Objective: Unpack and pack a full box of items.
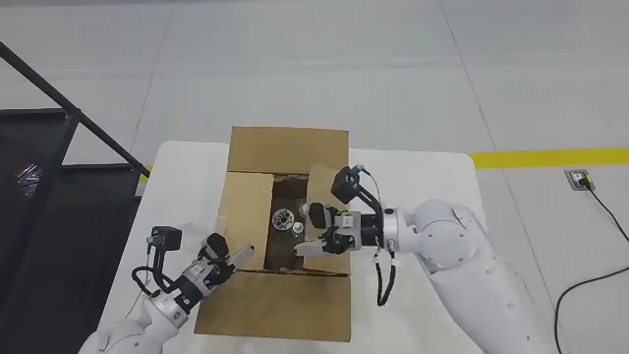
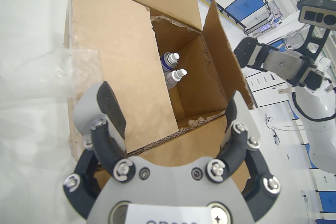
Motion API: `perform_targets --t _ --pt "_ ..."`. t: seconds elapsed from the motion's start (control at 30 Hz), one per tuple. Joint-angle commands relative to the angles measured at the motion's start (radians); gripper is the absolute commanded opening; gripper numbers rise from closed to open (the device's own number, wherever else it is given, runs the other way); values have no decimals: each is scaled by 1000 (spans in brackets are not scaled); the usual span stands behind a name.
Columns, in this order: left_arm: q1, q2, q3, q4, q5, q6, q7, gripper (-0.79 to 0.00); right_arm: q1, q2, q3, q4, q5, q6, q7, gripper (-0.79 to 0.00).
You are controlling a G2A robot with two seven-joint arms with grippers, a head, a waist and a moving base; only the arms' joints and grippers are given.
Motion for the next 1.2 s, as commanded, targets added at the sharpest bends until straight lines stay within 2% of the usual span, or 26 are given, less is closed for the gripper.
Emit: perform_targets --t 0.0,0.43,0.7,0.93,1.17 --pt "0 0 0 2 -3 1 1 0 39 -11 -49 59 -4 9 -12 0" --pt "-19 1 12 20 -12 19 2 0 142 -57 -196 262 -43 10 -100 0" --pt "-23 2 20 20 -12 22 14 0 138 -51 -193 220 -81 -43 -111 0" --pt "20 5 -23 -48 -78 -20 16 0 138 -51 -193 220 -81 -43 -111 0" --pt "68 8 -124 -127 -162 -49 69 0 138 -51 -193 220 -81 -43 -111 0"
